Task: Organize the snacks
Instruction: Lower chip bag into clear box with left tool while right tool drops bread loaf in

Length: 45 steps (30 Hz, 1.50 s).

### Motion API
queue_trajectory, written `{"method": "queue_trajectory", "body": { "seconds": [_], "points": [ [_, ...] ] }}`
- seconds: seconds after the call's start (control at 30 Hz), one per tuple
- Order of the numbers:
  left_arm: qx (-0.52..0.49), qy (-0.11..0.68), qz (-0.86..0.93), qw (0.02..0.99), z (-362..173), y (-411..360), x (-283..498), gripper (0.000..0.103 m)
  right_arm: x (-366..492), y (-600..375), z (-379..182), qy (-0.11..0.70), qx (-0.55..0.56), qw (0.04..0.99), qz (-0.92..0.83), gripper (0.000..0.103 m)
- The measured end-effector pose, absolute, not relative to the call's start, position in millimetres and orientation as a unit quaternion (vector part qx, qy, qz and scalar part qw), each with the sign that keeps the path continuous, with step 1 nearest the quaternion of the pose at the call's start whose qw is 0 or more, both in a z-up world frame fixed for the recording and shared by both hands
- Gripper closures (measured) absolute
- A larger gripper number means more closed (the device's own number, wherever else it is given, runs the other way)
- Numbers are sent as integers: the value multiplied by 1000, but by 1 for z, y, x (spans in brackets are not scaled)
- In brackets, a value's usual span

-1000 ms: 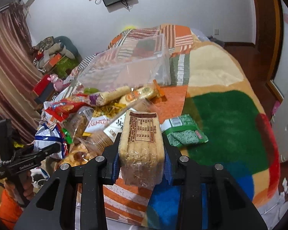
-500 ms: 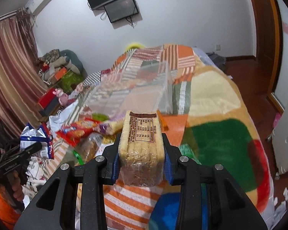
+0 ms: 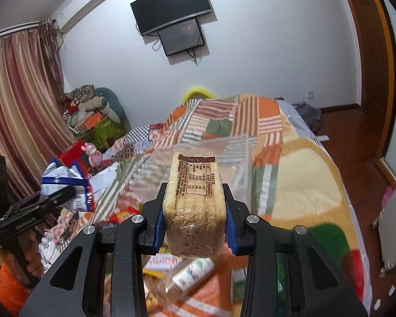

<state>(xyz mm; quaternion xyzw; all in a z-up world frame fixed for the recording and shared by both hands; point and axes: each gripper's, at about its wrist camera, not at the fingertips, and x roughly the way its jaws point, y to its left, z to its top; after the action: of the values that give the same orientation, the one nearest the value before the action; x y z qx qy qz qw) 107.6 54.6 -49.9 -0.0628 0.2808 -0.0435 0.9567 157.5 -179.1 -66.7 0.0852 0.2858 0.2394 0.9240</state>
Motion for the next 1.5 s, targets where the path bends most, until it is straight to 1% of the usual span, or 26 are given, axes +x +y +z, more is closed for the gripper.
{"method": "queue_trajectory", "body": {
  "seconds": [0.27,0.53,0.9,1.07,1.27,1.33,1.4,1.5],
  "points": [
    [-57,296,-45,952,-49,47,170,51,193,-163,-65,283,84,922,250,70],
    [-54,333,-48,940,-68,44,218,51,221,-151,-73,293,78,920,248,70],
    [-43,405,-31,913,-108,46,276,51,270,-132,-106,348,52,905,239,70],
    [-35,425,-37,904,-119,44,288,51,284,-126,-121,374,44,895,240,70],
    [-11,423,-38,905,-120,37,293,51,291,-118,-130,391,29,887,244,70],
    [-12,423,-37,905,-120,37,292,51,292,-116,-133,399,27,884,243,69],
    [-18,423,-39,905,-119,39,290,51,295,-116,-136,405,27,881,244,67],
    [-22,421,-37,906,-115,42,283,51,292,-117,-133,403,24,883,241,67]
  ]
}}
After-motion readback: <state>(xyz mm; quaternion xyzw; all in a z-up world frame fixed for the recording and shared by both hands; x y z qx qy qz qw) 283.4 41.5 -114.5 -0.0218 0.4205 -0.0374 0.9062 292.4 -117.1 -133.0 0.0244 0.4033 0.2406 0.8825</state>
